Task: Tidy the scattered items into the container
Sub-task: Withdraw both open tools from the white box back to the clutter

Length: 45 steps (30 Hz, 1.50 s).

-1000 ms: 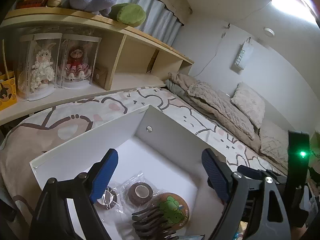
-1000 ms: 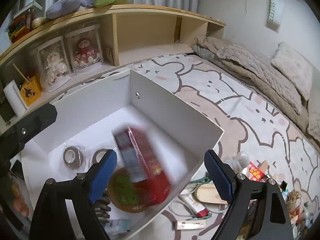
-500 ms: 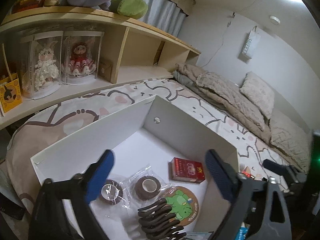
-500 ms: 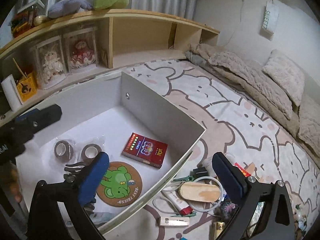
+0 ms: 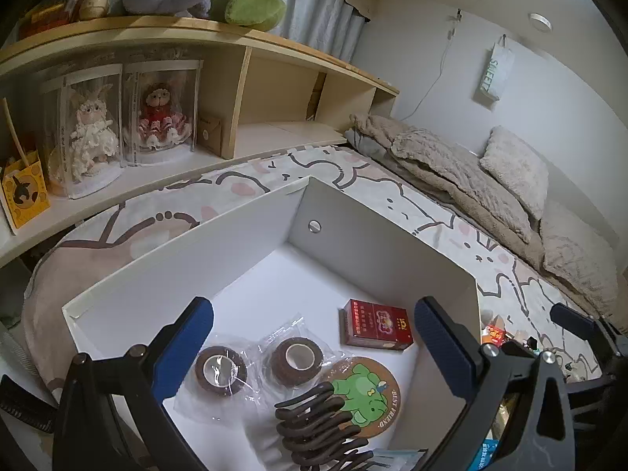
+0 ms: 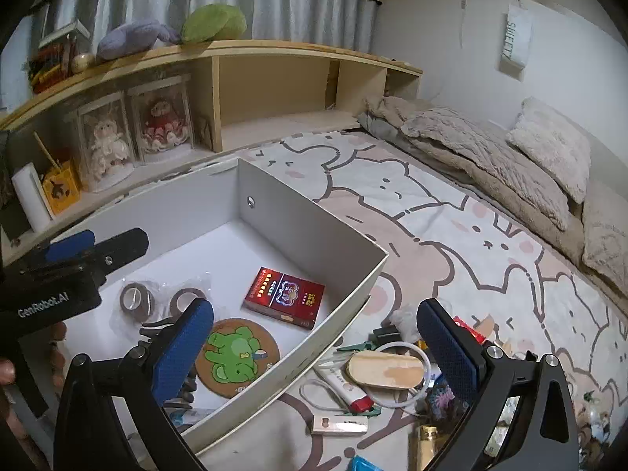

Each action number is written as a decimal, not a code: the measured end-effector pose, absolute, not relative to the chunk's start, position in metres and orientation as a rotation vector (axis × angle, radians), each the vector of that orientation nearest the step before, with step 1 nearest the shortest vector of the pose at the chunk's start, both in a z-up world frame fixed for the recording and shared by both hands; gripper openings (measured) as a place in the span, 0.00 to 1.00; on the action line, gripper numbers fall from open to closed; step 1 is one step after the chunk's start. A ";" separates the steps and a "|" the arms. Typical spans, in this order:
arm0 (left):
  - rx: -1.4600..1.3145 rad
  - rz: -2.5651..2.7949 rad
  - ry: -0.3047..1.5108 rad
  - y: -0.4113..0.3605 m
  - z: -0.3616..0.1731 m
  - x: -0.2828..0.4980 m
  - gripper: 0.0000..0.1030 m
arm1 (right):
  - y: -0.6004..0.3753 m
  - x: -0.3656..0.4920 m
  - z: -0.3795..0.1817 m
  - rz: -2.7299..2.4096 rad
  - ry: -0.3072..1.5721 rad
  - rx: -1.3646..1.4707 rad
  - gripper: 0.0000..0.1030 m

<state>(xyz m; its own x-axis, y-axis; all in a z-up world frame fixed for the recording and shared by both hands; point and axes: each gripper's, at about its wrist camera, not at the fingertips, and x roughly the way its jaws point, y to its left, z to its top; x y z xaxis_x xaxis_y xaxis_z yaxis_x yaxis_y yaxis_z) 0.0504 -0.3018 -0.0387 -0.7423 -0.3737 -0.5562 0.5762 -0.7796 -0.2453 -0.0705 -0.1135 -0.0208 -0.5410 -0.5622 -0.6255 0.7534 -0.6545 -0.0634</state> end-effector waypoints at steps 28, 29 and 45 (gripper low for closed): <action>0.703 -2.576 0.416 -0.247 -0.027 0.032 1.00 | -0.018 -0.069 -0.001 -2.330 0.183 0.704 1.00; 0.707 -2.583 0.412 -0.244 -0.027 0.031 1.00 | -0.013 -0.069 -0.001 -2.340 0.176 0.707 1.00; 0.695 -2.737 0.306 -0.189 -0.023 0.018 1.00 | 0.072 -0.077 -0.001 -2.516 0.055 0.730 1.00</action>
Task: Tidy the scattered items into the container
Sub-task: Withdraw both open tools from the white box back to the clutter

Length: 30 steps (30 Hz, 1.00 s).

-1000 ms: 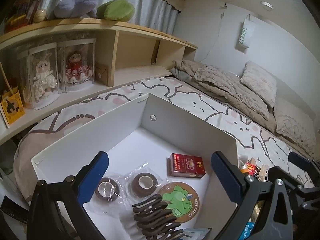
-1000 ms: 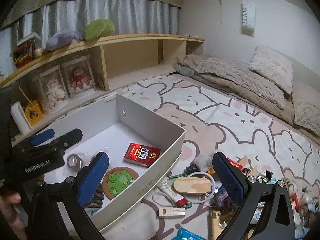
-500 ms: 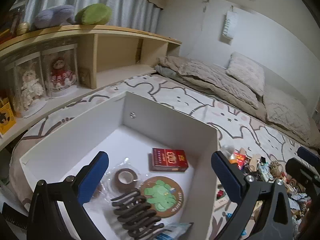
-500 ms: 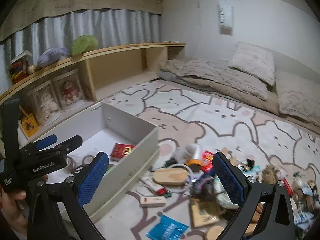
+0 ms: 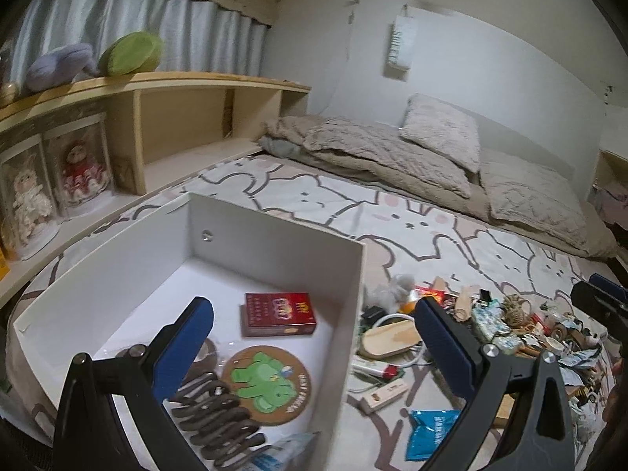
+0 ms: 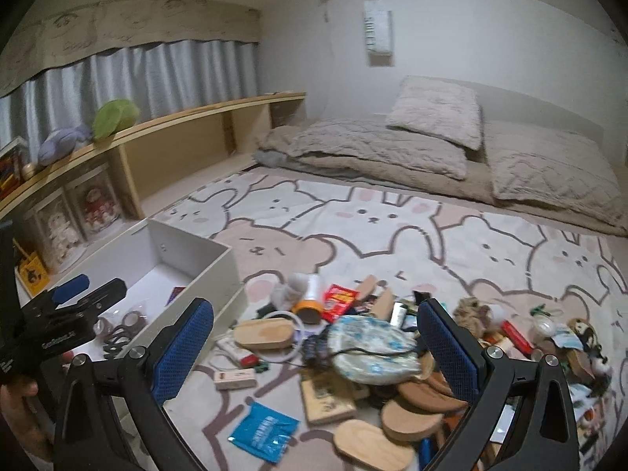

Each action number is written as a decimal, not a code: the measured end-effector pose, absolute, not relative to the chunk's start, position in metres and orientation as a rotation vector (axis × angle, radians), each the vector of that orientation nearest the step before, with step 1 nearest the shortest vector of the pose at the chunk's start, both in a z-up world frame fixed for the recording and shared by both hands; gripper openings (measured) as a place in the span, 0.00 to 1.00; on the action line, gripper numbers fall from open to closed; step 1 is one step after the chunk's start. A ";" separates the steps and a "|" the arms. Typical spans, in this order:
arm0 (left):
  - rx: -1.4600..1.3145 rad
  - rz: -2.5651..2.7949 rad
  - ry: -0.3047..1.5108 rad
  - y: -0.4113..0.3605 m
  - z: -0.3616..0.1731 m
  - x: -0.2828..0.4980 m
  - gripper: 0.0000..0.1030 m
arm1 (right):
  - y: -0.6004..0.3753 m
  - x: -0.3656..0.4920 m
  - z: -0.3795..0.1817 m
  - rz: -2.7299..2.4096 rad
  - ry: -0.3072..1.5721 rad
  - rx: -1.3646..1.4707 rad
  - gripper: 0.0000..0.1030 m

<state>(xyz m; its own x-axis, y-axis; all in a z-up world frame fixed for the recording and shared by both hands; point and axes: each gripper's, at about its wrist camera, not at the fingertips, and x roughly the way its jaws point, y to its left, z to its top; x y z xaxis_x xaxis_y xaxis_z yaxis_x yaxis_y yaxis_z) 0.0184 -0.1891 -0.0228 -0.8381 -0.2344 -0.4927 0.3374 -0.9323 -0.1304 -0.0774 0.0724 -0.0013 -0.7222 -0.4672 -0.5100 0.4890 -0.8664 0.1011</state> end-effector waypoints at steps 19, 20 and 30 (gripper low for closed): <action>0.642 -2.957 0.309 -0.128 -0.027 0.012 1.00 | 0.183 -0.051 -0.028 -2.774 -0.007 0.729 1.00; 0.646 -2.974 0.312 -0.124 -0.028 0.011 1.00 | 0.190 -0.050 -0.030 -2.790 -0.018 0.729 1.00; 0.721 -3.058 0.243 -0.083 -0.042 0.004 1.00 | 0.244 -0.037 -0.057 -2.878 -0.144 0.831 1.00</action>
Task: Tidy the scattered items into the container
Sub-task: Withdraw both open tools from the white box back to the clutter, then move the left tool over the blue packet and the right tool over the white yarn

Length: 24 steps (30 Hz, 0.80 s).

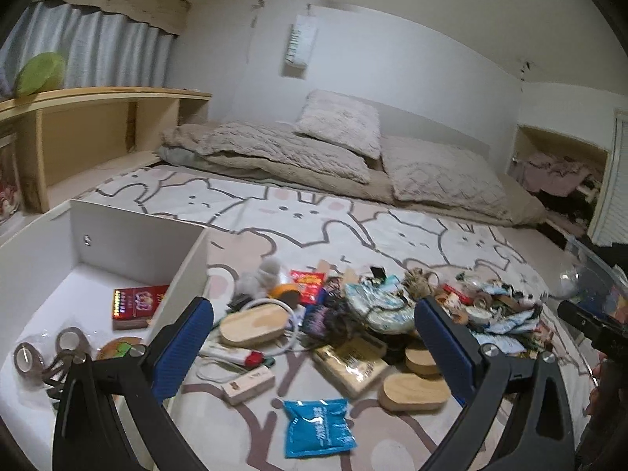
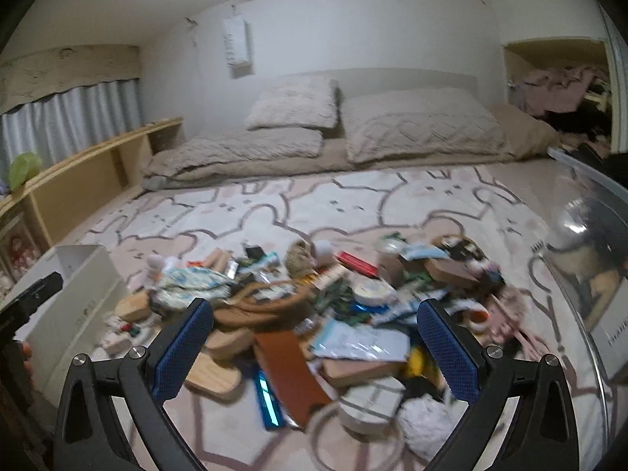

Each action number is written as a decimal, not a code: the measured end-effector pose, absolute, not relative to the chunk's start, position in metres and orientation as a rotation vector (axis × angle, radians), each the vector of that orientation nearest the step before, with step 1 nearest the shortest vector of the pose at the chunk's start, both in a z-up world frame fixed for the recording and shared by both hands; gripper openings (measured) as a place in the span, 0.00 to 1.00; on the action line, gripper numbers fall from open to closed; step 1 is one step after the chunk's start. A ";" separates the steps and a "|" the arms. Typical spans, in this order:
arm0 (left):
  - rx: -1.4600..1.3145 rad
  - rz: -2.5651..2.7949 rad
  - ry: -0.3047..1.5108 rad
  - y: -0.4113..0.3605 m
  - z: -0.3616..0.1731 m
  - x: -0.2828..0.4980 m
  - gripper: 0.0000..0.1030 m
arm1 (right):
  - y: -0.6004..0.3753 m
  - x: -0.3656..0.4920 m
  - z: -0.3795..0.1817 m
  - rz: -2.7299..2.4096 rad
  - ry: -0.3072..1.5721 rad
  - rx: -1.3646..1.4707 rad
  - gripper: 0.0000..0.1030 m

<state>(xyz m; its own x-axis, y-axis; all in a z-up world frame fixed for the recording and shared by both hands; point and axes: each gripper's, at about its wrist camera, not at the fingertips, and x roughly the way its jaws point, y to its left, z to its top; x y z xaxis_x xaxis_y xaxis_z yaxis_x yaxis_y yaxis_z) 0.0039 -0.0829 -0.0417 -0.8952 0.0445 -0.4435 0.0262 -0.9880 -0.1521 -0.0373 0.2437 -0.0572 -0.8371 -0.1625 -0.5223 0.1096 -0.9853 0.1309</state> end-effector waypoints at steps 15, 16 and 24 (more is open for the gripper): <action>-0.990 2.919 -0.195 -0.059 -0.094 -0.007 1.00 | 0.287 -0.046 -0.115 -2.863 -0.278 1.269 1.00; -1.025 2.903 -0.205 -0.058 -0.098 -0.009 1.00 | 0.290 -0.047 -0.117 -2.863 -0.287 1.292 1.00; -1.234 2.846 -0.200 -0.059 -0.126 -0.021 1.00 | 0.316 -0.053 -0.138 -2.834 -0.395 1.457 1.00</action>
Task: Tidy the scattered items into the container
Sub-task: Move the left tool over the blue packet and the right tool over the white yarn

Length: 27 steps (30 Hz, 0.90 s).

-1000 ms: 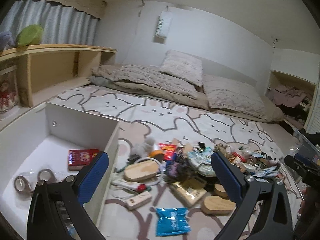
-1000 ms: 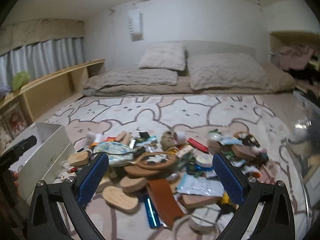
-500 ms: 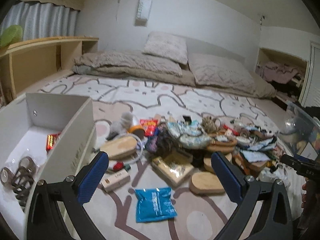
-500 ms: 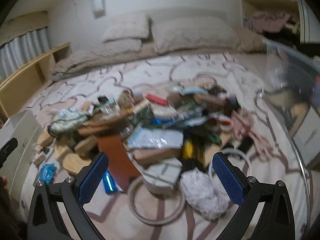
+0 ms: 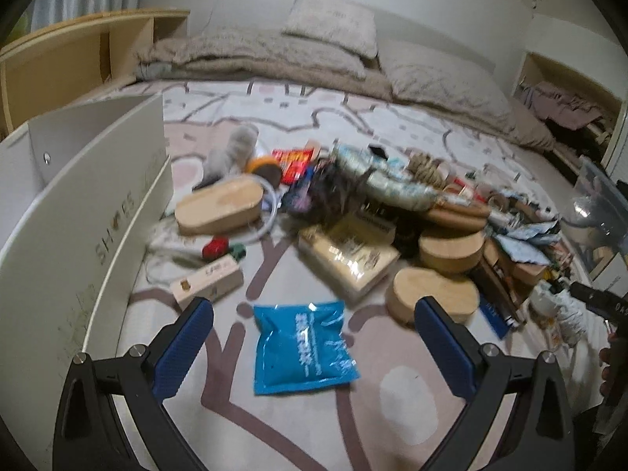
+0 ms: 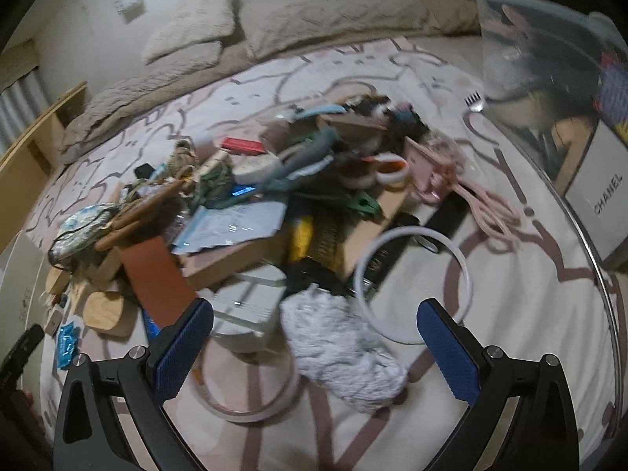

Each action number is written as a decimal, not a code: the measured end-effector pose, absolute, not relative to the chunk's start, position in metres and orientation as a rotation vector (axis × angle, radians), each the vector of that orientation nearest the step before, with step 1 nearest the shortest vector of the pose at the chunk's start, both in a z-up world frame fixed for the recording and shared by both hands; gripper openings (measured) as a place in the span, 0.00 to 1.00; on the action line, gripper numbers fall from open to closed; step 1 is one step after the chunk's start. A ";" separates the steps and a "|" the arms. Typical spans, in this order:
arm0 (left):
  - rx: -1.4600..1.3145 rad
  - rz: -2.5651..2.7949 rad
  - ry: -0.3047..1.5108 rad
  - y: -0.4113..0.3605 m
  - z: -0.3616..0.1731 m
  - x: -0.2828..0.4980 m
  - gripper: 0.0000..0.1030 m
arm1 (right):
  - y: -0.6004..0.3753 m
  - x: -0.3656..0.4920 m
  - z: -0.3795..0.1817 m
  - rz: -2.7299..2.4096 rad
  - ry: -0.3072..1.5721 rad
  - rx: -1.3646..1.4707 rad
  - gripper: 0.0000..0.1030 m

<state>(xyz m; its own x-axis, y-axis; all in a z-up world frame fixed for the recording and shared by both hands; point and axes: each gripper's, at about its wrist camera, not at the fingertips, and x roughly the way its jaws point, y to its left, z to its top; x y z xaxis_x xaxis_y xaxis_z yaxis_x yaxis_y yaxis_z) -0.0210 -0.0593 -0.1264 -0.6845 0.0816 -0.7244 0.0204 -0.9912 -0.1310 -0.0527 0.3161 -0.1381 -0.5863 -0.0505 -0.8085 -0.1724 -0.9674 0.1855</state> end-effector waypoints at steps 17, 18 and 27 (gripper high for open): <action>-1.482 2.756 -0.146 -0.050 -0.170 -0.036 1.00 | 0.326 -0.048 -0.135 2.646 -0.015 -1.583 1.00; -1.478 2.766 -0.118 -0.048 -0.172 -0.035 1.00 | 0.321 -0.048 -0.135 2.650 -0.060 -1.587 1.00; -1.476 2.785 -0.020 -0.043 -0.179 -0.033 1.00 | 0.299 -0.049 -0.152 2.498 -0.405 -1.648 1.00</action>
